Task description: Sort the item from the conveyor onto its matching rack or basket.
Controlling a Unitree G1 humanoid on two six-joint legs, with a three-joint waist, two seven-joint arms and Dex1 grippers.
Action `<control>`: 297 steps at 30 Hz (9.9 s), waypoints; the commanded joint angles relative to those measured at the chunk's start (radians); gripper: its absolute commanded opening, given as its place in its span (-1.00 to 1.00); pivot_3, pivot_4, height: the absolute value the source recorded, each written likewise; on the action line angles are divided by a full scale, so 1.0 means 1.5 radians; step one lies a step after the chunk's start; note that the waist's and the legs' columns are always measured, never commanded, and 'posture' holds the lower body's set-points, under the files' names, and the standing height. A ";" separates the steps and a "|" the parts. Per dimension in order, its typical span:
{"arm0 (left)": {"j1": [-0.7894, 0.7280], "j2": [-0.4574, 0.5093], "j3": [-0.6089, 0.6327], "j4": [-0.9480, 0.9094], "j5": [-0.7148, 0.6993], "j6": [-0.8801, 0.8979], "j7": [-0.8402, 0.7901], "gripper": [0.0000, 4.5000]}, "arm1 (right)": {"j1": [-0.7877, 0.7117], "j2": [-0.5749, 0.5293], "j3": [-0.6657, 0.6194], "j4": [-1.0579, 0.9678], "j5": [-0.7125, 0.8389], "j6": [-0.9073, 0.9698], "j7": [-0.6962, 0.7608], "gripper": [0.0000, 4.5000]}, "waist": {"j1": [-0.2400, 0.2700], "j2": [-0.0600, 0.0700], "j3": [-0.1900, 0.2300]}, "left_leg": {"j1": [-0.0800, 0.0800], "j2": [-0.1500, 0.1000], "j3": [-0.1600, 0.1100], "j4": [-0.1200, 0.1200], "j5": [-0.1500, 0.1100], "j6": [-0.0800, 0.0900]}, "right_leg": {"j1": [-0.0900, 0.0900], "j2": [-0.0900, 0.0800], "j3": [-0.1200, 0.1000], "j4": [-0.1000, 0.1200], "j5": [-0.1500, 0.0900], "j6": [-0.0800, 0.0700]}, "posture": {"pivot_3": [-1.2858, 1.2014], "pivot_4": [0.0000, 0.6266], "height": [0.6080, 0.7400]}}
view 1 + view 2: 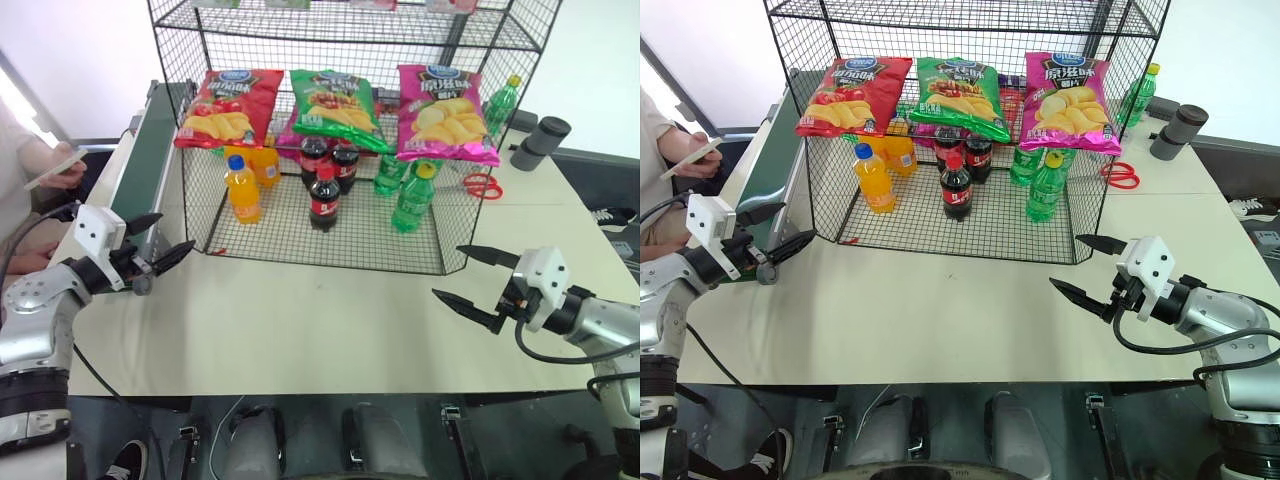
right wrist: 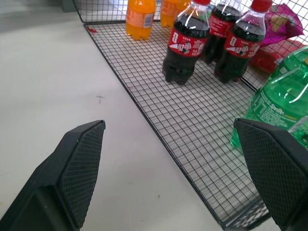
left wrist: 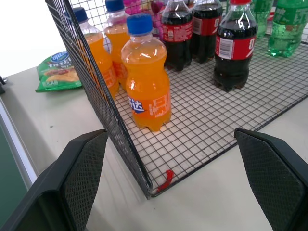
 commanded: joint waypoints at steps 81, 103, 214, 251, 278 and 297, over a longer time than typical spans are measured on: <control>-0.035 -0.034 -0.031 0.032 0.022 -0.059 -0.006 1.00 | 0.011 -0.012 0.017 0.012 -0.042 -0.075 -0.040 0.98 | 0.001 0.000 0.000 | 0.000 0.000 0.000 0.001 0.000 0.000 | 0.000 0.000 0.000 0.001 0.000 0.001 | 0.03 -0.52 1.00; -0.032 -0.042 -0.042 0.024 0.030 -0.055 -0.013 1.00 | 0.022 -0.014 0.020 -0.006 -0.046 -0.062 -0.049 0.98 | 0.001 0.000 0.000 | 0.000 0.000 0.000 0.001 0.000 0.000 | 0.000 0.000 0.000 0.001 0.000 0.001 | 0.03 -0.52 1.00; 0.368 0.038 0.178 -0.110 0.396 -0.422 0.360 1.00 | -0.250 0.170 0.300 0.028 0.042 0.120 0.038 0.98 | 0.000 -0.001 -0.001 | 0.001 0.001 0.001 0.000 0.000 0.000 | -0.001 -0.003 0.001 0.001 0.000 -0.001 | 0.03 -0.52 1.00; 0.359 0.147 0.083 0.030 0.602 -0.485 0.620 1.00 | -0.286 0.210 0.298 0.061 0.020 0.071 0.058 0.98 | -0.003 -0.002 -0.001 | -0.002 0.000 0.012 -0.001 -0.001 0.002 | -0.008 -0.006 0.001 0.004 0.001 0.001 | 0.03 -0.52 1.00; 0.331 0.154 0.062 0.044 0.592 -0.486 0.618 1.00 | -0.279 0.210 0.303 0.059 0.005 0.074 0.045 0.98 | -0.002 -0.002 -0.001 | -0.002 0.000 0.013 0.000 -0.001 0.002 | -0.009 -0.006 0.001 0.005 0.001 0.001 | 0.03 -0.52 1.00; 0.281 0.159 0.025 0.066 0.580 -0.479 0.611 0.46 | -0.275 0.205 0.298 0.063 -0.008 0.068 0.030 1.00 | -0.002 -0.002 -0.002 | -0.002 0.000 0.013 0.000 -0.001 0.002 | -0.010 -0.006 0.001 0.006 0.001 0.001 | 0.03 -0.52 1.00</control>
